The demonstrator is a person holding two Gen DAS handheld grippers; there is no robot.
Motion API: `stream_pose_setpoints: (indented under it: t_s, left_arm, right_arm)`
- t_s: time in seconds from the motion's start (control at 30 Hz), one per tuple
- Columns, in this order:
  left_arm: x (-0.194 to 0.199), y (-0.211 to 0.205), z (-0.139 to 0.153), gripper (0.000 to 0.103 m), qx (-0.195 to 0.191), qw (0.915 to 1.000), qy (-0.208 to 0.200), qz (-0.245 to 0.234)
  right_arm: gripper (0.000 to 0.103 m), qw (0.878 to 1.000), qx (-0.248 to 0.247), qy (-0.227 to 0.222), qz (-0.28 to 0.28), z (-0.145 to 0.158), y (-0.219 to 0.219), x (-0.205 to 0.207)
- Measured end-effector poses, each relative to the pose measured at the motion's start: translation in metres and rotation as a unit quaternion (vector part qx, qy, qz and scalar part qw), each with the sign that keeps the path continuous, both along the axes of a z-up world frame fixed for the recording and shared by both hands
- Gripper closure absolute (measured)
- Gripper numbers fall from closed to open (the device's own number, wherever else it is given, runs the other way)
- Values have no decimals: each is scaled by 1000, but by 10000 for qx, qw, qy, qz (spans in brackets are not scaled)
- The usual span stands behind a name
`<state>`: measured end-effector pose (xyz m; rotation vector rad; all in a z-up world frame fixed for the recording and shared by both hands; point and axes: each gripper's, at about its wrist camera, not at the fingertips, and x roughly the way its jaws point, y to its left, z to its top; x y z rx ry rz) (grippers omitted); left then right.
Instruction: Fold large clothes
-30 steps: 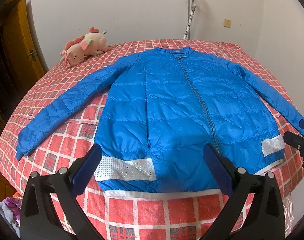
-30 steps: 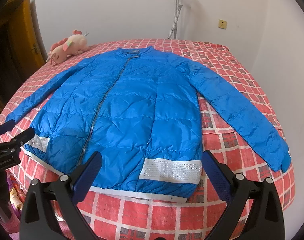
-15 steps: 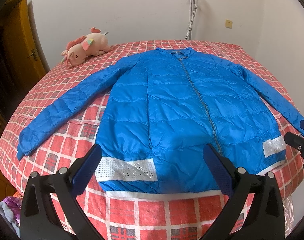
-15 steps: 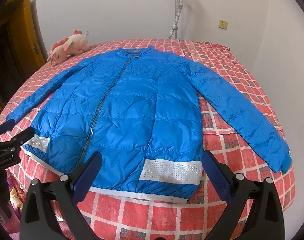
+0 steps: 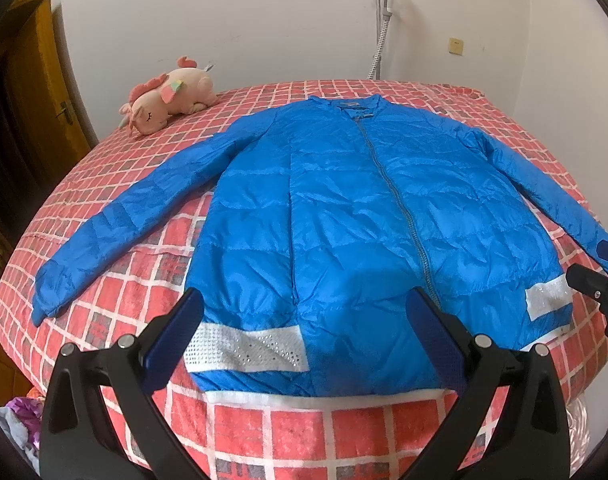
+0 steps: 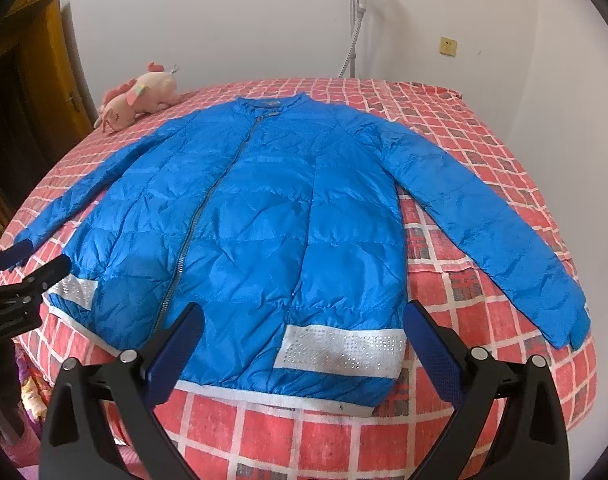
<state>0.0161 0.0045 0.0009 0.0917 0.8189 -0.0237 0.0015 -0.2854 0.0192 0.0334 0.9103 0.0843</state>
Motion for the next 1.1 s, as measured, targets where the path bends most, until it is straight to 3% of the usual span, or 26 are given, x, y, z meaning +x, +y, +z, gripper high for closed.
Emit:
stream_pose_setpoints:
  t_s: [0.33,0.5,0.67,0.8,0.97,1.1]
  left_arm:
    - [31,-23,-2,3,73,9995,39,-295]
    - [65,-46,-4,3,77,9976,135,-672]
    - [107,-67,-9,3,-38,9964,233,-810]
    - [135,-77,-16,3,-96,9970,215,-732]
    - [155,-78,-32,3,-141,9969,328,-695]
    - [163,-70,-39,3,-190,9968,444,-634]
  right_arm:
    - [4,9987,384,117,-322,-9,-45,18]
    - [4,9907,574,138,-1222,-10,-119,20]
    - [4,9634,940,417,-2476,-18,-223,0]
    - [4,9387,1281,708,-3122,-30,-285,-19]
    - [5,9114,1861,957,-3544,-53,-333,-34]
    - [6,9049,2094,1120,-3532,-73,-349,-26]
